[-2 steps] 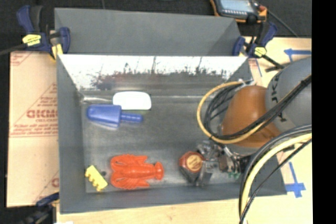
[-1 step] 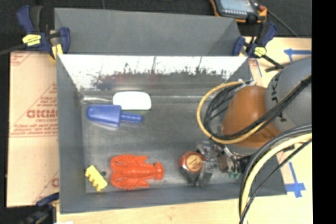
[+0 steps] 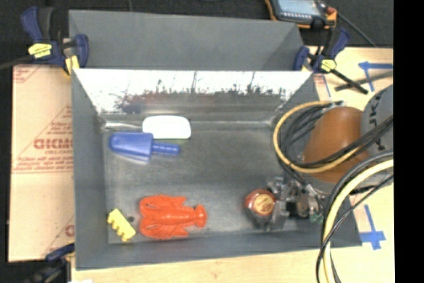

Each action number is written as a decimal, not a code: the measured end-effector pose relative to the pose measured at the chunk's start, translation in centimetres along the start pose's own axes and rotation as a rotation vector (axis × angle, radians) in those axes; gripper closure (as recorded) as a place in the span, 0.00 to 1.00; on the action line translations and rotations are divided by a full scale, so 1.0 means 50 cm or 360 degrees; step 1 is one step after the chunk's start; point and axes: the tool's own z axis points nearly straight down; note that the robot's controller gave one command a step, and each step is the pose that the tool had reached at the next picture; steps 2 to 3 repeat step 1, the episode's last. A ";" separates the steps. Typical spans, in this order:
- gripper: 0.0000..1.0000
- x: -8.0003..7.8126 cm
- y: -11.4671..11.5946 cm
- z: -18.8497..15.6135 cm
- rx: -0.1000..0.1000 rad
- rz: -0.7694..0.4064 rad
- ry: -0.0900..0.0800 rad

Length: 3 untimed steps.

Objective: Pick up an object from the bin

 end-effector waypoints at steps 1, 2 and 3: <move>1.00 -0.005 0.001 -0.047 0.0007 0.0011 0.0004; 1.00 -0.005 0.001 -0.047 0.0007 0.0011 0.0004; 1.00 -0.005 0.001 -0.047 0.0007 0.0011 0.0004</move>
Offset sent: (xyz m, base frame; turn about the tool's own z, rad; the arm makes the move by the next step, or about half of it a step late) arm 0.0199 0.0396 0.1399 -0.0008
